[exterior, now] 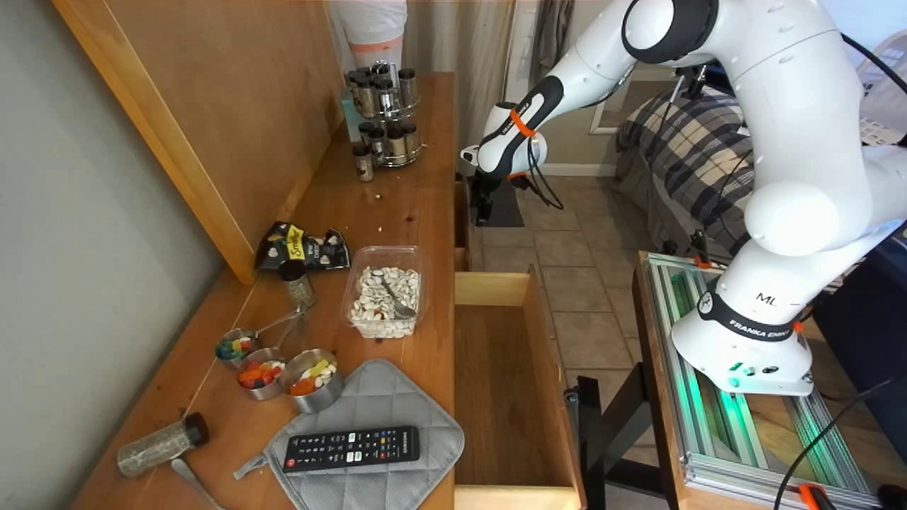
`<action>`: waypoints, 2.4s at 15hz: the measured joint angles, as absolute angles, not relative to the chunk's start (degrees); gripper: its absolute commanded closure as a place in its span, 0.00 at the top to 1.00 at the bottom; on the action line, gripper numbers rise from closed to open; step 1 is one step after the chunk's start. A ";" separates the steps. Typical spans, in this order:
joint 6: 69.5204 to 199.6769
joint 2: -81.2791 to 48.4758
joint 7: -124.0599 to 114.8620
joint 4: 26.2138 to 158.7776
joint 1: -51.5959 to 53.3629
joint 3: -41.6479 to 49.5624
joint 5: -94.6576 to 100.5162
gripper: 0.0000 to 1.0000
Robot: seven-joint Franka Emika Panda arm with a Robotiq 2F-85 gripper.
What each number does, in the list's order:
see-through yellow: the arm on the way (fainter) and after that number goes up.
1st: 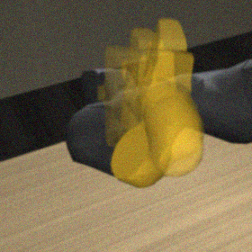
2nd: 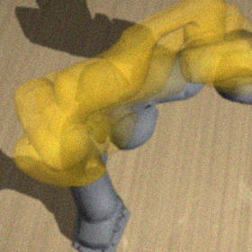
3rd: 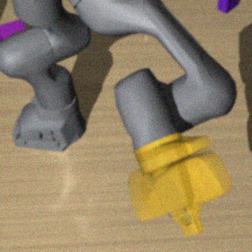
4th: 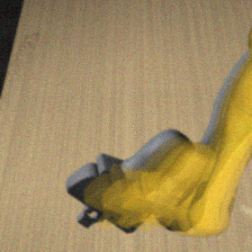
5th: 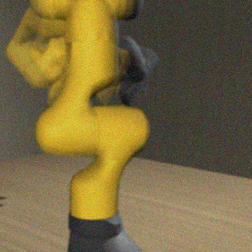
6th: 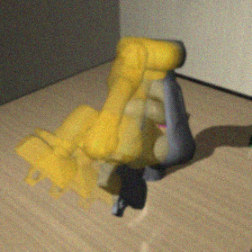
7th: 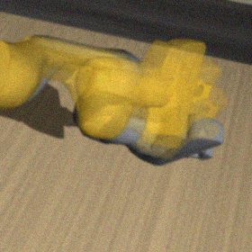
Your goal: Close the drawer
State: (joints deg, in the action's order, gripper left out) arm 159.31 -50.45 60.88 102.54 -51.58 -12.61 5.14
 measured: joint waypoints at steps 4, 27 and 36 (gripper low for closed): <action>158.60 -51.96 61.85 101.07 -52.31 -14.04 2.52 1.00; 157.67 -74.22 81.07 81.96 -66.90 -35.51 -6.46 1.00; 157.09 -65.20 69.61 88.00 -55.61 -18.22 -5.85 1.00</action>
